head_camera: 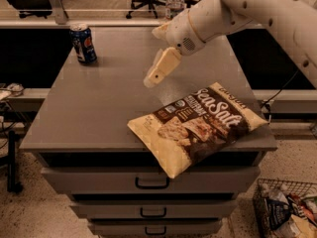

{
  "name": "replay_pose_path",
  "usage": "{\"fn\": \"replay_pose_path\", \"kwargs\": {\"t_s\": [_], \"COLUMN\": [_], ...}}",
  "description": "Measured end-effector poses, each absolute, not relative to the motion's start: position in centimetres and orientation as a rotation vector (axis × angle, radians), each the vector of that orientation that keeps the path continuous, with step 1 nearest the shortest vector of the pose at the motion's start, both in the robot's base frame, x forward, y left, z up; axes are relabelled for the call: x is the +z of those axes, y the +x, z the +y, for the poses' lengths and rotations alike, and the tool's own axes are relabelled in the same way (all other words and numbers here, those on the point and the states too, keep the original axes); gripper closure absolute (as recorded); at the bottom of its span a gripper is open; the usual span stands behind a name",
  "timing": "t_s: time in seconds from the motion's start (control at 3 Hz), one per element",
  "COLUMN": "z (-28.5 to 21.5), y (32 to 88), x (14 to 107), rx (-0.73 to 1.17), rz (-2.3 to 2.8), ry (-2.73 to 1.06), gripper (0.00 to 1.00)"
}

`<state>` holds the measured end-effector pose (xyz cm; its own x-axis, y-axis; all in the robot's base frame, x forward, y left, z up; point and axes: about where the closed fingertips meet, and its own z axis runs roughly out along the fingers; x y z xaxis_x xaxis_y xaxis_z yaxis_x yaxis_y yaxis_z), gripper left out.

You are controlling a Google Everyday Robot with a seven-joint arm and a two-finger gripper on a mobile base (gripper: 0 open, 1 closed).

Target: Knock pepsi can over

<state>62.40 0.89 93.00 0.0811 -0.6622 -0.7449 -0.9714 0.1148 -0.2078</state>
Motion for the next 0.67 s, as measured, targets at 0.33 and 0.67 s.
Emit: {"fn": "replay_pose_path", "kwargs": {"t_s": [0.33, 0.67], "z": [7.4, 12.2], "y": [67.4, 72.1], "x": [92.0, 91.4], "rx": [0.556, 0.58], "rz": [1.594, 1.553], "ry": [-1.511, -1.403], "gripper": [0.0, 0.0]}}
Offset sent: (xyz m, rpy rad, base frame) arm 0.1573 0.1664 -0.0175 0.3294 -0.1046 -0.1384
